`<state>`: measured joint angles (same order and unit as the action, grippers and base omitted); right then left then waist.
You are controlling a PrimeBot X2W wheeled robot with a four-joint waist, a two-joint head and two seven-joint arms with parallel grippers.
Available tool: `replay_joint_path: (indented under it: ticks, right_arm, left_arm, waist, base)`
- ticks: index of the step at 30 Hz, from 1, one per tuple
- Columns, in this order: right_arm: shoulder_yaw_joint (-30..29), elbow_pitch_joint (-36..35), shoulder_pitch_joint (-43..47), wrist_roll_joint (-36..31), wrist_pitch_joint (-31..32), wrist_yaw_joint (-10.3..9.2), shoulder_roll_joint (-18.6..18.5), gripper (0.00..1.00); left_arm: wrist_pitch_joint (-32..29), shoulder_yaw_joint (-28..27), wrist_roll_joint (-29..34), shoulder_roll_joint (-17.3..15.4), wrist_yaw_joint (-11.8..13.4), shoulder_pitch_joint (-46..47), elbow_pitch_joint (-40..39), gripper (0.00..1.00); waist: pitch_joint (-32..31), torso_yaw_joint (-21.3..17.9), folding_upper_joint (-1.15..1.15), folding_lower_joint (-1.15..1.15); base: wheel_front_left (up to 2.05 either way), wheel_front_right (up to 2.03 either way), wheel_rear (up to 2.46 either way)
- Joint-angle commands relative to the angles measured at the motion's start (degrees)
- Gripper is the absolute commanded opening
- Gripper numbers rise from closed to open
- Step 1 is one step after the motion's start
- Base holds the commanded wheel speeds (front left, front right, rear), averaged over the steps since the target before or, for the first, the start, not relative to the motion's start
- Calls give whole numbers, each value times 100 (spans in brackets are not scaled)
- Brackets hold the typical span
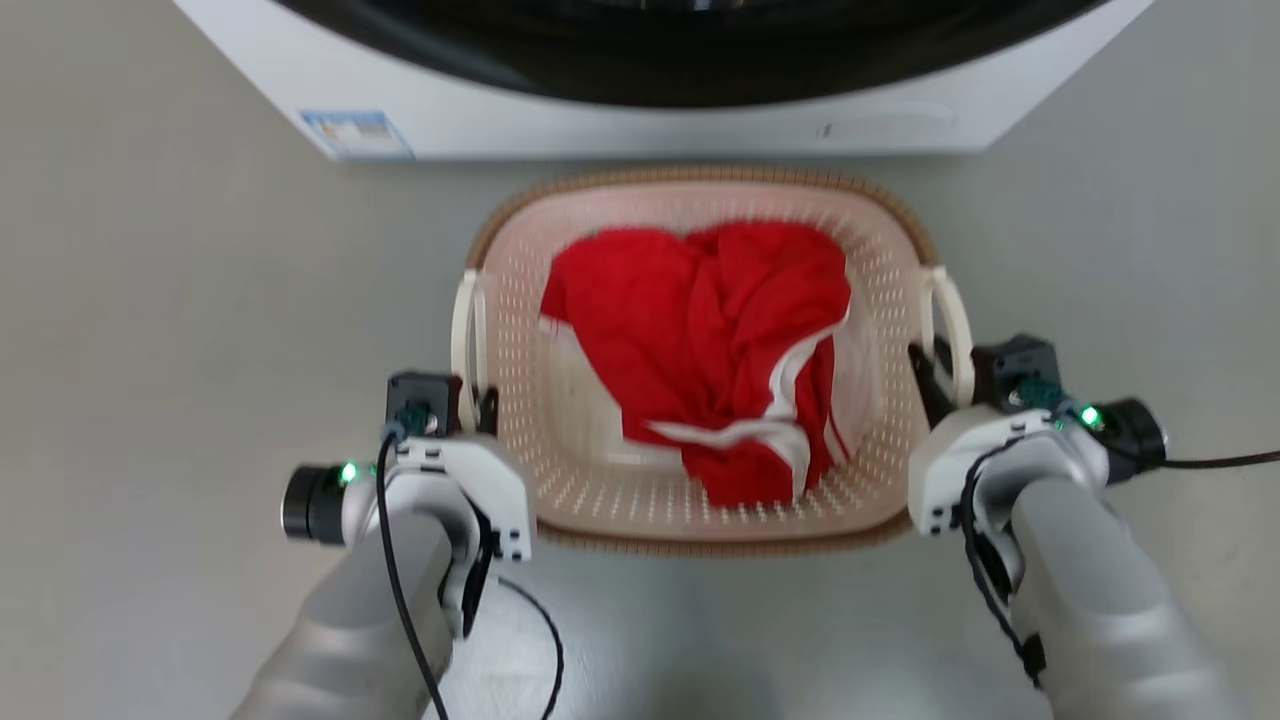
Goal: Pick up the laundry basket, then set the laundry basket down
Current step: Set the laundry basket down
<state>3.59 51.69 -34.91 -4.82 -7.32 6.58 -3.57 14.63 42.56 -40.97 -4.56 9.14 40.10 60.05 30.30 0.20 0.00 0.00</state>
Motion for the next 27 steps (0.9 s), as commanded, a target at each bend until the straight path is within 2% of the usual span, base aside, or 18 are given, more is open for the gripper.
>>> replay_joint_path:
  ticks: [1, 13, 27]
  right_arm:
    - [61, -175, -164, -197, -194, 91, 69, 0]
    - [-220, -295, -604, -441, -474, 91, 69, 0]
    - [-337, -146, -679, -430, -624, 91, 69, 0]
  left_arm:
    - [36, -216, 191, -137, 23, 322, -146, 0]
    - [37, -776, 933, -174, -129, 863, -585, 0]
    - [37, -1391, 1578, -61, -348, 909, -583, 0]
  waist:
    - [824, 78, 0, 0]
    - [1838, 175, 0, 0]
    - [1971, 170, 0, 0]
  base:
    - [0, 0, 0]
    - [0, 0, 0]
    - [0, 0, 0]
